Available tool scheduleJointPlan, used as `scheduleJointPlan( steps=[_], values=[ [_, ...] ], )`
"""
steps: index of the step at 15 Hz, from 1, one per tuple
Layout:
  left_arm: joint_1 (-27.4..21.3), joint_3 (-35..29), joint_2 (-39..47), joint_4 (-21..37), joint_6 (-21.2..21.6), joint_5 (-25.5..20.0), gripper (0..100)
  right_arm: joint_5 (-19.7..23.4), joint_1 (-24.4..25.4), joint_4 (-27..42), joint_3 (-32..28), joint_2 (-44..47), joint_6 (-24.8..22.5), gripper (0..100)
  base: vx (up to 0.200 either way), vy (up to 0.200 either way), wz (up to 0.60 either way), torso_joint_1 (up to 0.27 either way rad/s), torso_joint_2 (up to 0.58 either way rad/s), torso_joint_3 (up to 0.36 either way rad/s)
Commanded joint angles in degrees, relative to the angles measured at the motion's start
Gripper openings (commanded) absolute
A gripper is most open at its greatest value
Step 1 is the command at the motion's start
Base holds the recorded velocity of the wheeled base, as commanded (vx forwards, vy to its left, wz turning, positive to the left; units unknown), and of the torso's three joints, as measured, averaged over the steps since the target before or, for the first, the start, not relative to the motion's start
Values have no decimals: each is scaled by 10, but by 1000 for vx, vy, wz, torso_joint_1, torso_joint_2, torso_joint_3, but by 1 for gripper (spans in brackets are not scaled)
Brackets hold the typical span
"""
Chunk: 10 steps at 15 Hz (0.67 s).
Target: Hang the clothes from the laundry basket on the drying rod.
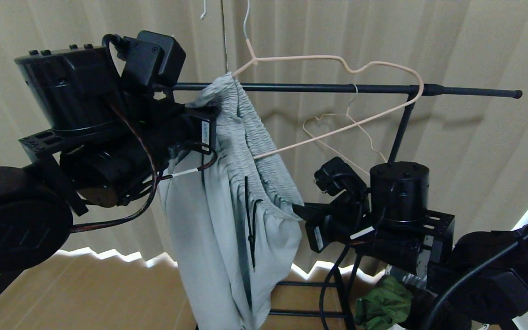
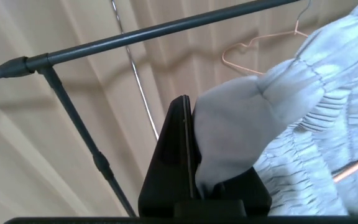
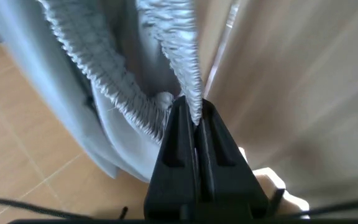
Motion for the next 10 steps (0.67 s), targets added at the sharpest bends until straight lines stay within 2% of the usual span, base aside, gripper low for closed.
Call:
scheduleJointPlan(
  steps=[1,2,3,5,6,7,10],
  values=[
    [2,7,-3,-1,2,0,0,-3,-27,0,9,-15,-1,0,0,0,0,0,0,0],
    [17,24,-6,-2,18,0,0,-3,-66,0,9,-29,-1,0,0,0,0,0,0,0],
    [23,30,-6,-3,30,0,0,-2,-83,0,7,-34,-1,0,0,0,0,0,0,0],
    [47,59,-3,-45,79,-1,0,0,-139,0,-1,-49,-1,0,0,0,0,0,0,0],
    [51,63,-2,-53,88,-1,0,0,-146,-1,-4,-50,-1,0,0,0,0,0,0,0],
    [66,79,0,-76,121,-1,0,1,-172,-10,-11,-54,-1,0,0,0,0,0,0,0],
    [101,112,7,-128,184,-4,0,2,-208,-23,-18,-53,-2,0,0,0,0,0,0,0]
  ],
)
